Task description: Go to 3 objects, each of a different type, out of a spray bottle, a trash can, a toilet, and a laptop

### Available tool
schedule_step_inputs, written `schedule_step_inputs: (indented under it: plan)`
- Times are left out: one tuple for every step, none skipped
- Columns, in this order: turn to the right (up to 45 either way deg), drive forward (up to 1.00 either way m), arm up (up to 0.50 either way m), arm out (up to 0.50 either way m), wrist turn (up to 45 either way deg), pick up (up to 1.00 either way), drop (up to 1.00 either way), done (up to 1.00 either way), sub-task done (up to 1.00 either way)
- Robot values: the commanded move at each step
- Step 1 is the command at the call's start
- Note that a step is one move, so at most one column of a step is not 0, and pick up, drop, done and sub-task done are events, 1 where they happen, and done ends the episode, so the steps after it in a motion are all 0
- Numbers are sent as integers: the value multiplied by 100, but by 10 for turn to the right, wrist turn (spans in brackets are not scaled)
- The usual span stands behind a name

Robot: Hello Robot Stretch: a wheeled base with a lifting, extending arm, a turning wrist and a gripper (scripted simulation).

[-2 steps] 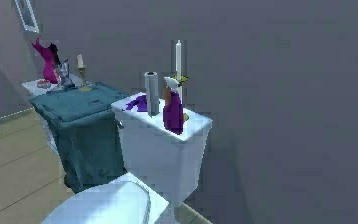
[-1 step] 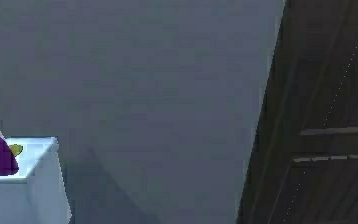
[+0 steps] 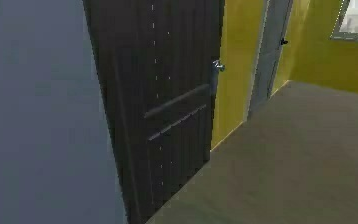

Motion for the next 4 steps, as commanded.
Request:
schedule_step_inputs:
  plan:
    - [450, 0, 0, 0, 0, 0, 0, 0, 0]
    - [390, 0, 0, 0, 0, 0, 0, 0, 0]
    - [0, 20, 0, 0, 0, 0, 0, 0, 0]
    - [450, 0, 0, 0, 0, 0, 0, 0, 0]
